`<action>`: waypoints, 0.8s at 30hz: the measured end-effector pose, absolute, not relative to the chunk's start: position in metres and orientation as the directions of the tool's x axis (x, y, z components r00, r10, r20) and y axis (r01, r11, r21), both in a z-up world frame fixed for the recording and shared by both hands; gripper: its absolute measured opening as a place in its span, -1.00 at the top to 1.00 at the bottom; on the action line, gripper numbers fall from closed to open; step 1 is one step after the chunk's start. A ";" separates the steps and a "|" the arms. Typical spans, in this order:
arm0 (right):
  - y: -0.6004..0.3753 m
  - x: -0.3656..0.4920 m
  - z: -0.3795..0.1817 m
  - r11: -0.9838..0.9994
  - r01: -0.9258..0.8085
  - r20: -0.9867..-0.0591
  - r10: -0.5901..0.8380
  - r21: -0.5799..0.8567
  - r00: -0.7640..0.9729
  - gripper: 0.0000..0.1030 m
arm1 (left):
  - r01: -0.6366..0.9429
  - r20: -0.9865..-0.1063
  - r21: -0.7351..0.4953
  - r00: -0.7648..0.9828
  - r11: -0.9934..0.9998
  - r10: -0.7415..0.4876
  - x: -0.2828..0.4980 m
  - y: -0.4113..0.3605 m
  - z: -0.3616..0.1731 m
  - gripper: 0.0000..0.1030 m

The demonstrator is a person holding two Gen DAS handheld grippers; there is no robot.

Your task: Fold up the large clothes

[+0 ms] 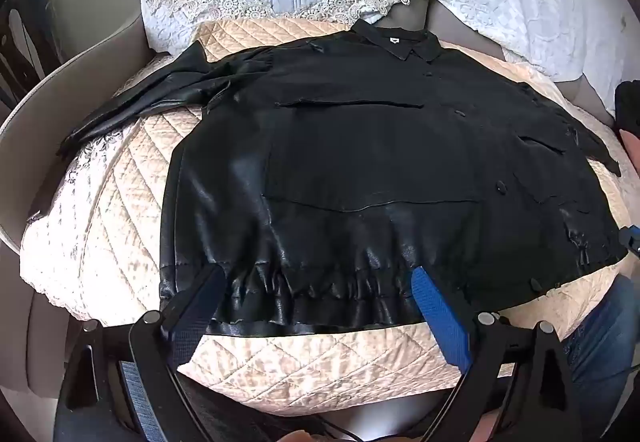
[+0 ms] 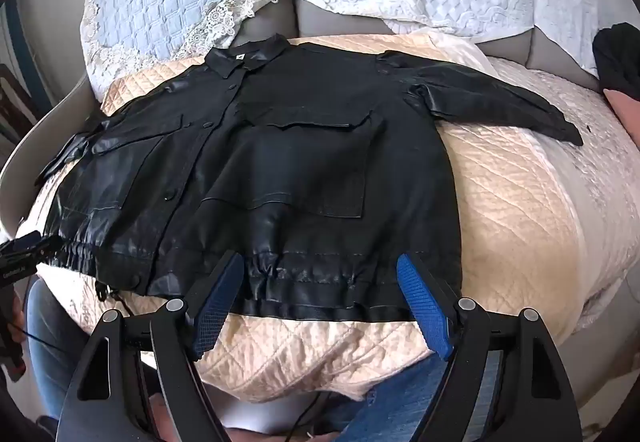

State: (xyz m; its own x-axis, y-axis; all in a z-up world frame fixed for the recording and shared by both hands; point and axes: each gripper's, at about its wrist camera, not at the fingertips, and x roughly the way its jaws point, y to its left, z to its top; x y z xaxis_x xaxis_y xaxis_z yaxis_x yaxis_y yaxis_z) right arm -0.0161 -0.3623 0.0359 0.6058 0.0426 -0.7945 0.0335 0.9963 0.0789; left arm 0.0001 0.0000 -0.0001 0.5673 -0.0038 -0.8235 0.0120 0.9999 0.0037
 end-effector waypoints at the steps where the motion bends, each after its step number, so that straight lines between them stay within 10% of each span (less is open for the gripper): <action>1: -0.363 -0.016 0.036 0.996 0.032 -0.794 0.048 0.084 0.605 -0.55 | 0.011 -0.822 0.008 0.569 1.000 0.001 0.000 -0.001 0.000 -0.86; 24: -0.351 -0.017 0.040 0.997 0.008 -0.793 0.059 0.080 0.606 -0.55 | 0.024 -0.821 -0.049 0.569 0.999 -0.054 -0.004 -0.004 0.009 -0.86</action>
State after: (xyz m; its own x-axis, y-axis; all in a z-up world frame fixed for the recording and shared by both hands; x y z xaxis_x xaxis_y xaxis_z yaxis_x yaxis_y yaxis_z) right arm -0.0175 -0.3508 0.0404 0.6063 0.0588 -0.7931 0.0079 0.9968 0.0799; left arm -0.0045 -0.0040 0.0087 0.5688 -0.0537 -0.8207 0.0236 0.9985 -0.0489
